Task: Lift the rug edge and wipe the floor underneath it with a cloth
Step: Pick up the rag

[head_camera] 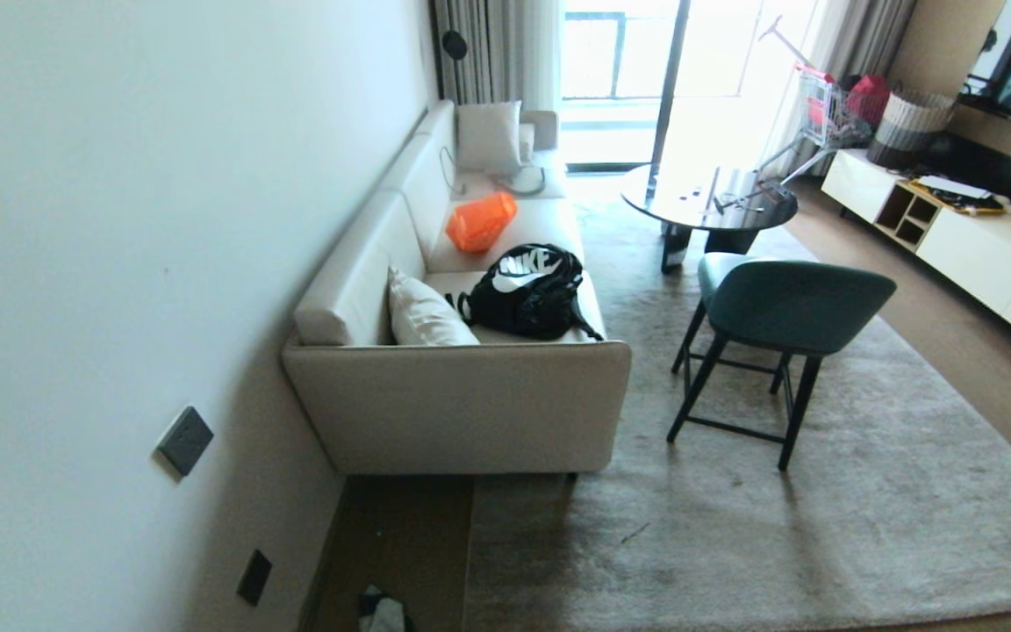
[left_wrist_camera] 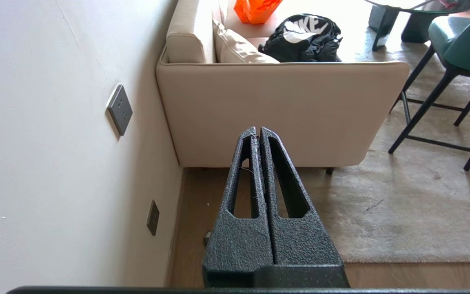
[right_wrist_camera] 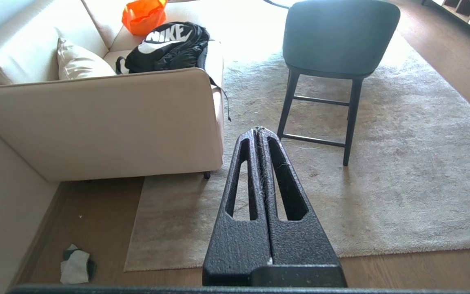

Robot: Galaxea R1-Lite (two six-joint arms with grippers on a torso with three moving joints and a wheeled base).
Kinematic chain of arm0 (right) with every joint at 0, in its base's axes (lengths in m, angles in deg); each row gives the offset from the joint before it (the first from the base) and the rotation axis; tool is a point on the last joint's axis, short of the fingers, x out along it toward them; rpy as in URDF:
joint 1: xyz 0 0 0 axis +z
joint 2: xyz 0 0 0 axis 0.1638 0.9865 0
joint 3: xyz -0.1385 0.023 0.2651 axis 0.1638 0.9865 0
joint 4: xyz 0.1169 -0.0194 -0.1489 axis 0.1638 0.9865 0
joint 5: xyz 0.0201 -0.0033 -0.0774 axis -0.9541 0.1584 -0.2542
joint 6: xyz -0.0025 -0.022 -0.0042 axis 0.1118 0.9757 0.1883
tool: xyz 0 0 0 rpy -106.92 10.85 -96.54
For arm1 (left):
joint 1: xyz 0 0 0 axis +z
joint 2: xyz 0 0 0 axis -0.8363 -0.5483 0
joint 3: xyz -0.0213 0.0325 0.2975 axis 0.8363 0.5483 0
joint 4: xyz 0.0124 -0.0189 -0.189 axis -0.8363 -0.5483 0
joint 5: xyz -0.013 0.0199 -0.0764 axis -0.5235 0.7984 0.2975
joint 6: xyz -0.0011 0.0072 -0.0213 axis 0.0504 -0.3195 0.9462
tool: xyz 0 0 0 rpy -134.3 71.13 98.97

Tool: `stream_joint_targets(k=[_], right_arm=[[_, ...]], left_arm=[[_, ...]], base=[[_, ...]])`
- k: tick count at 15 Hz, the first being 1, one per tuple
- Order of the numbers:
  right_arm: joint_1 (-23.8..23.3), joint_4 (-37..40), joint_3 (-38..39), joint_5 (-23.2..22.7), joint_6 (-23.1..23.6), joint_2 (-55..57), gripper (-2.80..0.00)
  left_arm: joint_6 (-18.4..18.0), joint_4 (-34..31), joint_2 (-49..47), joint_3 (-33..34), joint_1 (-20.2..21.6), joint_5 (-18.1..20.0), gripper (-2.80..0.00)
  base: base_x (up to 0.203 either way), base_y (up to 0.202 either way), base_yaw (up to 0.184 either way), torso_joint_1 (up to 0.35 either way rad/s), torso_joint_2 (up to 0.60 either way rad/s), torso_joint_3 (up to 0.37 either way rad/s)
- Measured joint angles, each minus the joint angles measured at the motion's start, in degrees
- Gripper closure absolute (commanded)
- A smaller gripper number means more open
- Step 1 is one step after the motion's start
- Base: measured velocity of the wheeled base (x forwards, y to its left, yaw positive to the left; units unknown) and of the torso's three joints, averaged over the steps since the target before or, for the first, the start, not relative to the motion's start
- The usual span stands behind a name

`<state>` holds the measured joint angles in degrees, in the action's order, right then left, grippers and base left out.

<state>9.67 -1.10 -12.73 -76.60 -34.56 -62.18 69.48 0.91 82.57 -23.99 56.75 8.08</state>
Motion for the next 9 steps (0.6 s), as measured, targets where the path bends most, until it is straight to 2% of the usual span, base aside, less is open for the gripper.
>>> stream_joint_targets(k=[9], right_arm=[[0.0,0.0,0.0,0.0,0.0,0.0,0.0]], left_arm=[[0.0,0.0,0.0,0.0,0.0,0.0,0.0]], base=[[0.0,0.0,0.0,0.0,0.0,0.0]])
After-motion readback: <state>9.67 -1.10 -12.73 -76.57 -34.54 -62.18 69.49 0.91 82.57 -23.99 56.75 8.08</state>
